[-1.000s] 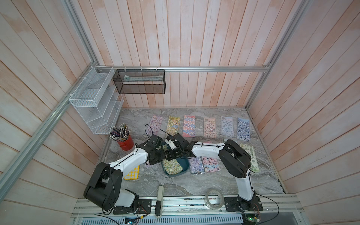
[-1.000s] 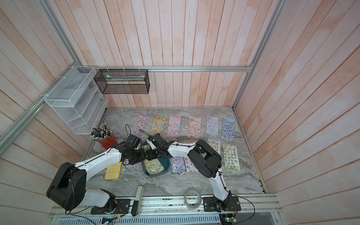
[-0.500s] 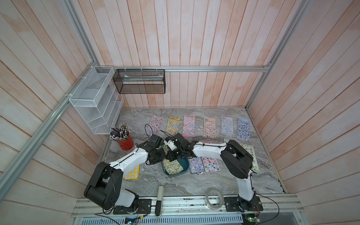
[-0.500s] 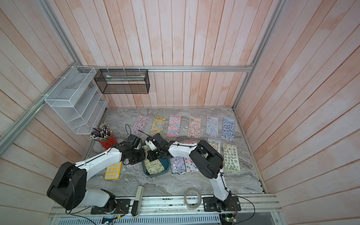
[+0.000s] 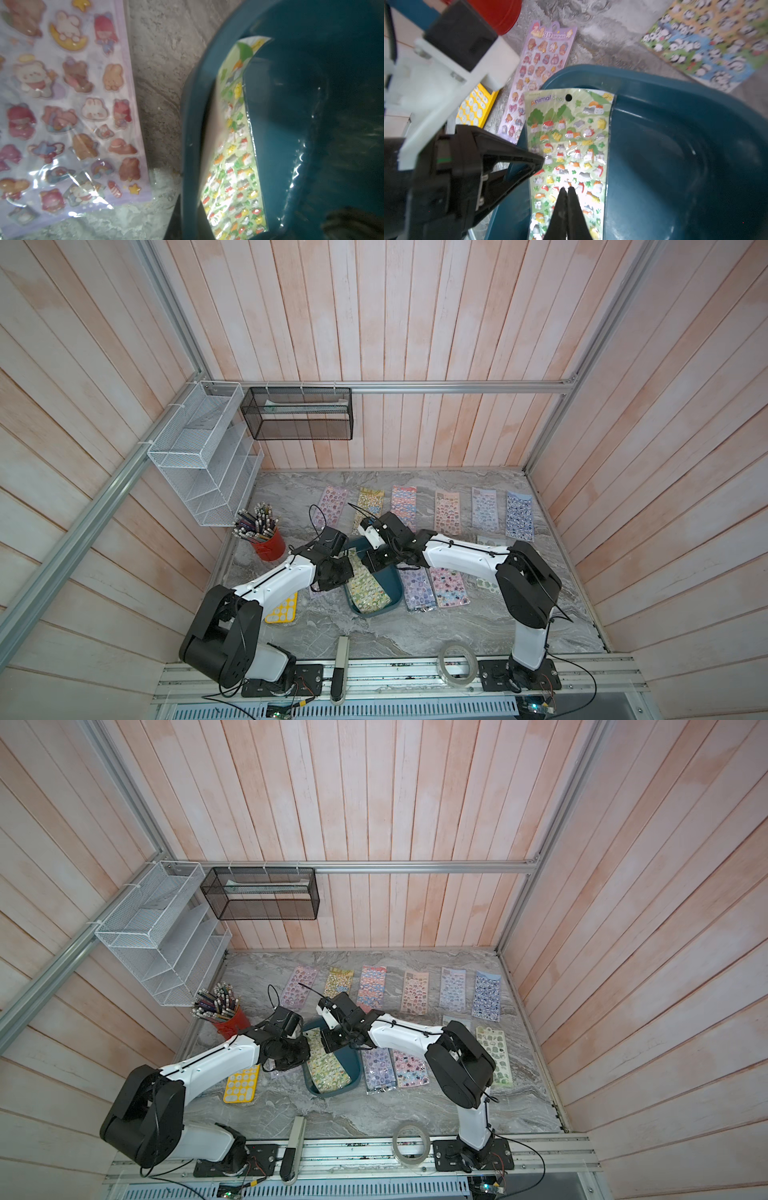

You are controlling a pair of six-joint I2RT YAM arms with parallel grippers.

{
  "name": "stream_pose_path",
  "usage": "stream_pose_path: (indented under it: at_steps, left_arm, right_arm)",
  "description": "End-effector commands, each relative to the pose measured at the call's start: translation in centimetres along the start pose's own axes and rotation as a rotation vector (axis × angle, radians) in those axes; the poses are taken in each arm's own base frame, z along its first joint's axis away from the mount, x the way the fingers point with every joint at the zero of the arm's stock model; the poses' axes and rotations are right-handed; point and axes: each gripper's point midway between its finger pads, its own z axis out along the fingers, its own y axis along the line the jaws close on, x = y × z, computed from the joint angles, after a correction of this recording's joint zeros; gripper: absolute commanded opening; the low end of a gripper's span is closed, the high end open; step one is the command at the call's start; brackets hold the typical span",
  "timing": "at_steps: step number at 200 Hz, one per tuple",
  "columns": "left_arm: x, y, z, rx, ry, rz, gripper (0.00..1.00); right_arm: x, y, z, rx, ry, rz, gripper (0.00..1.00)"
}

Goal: Take the stickers out of the storage box
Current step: Pick up the sticker from the storage box.

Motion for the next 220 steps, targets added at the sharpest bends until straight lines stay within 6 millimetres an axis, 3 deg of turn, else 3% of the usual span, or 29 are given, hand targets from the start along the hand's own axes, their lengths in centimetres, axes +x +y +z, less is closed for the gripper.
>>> stream_pose_path:
  at_steps: [1, 14, 59, 102, 135, 173, 220]
  left_arm:
    - [-0.2, 0.2, 0.2, -0.022, -0.002, 0.009, 0.03]
    - [-0.2, 0.2, 0.2, -0.023, -0.002, 0.009, 0.03]
    - [-0.2, 0.2, 0.2, -0.024, -0.002, 0.007, 0.03]
    - [-0.2, 0.2, 0.2, -0.019, -0.005, 0.006, 0.03]
    - [-0.2, 0.1, 0.2, -0.009, -0.007, 0.008, 0.03]
    - [-0.6, -0.6, 0.2, 0.014, -0.015, 0.012, 0.19]
    - [-1.4, -1.2, -0.8, 0.018, -0.036, 0.022, 0.49]
  right_arm:
    - [0.9, -2.1, -0.1, 0.112, 0.043, -0.006, 0.33]
    - [1.7, -2.4, 0.6, 0.121, 0.066, 0.001, 0.43]
    - [2.9, -2.2, 2.6, 0.127, 0.116, 0.009, 0.56]
    - [3.4, -3.6, 4.9, 0.179, 0.142, 0.049, 0.58]
    - [4.7, -2.3, 6.7, 0.083, 0.182, 0.087, 0.50]
    - [6.2, 0.1, 7.6, -0.064, 0.216, 0.077, 0.43]
    - [7.5, -0.7, 7.8, -0.062, 0.232, 0.088, 0.41]
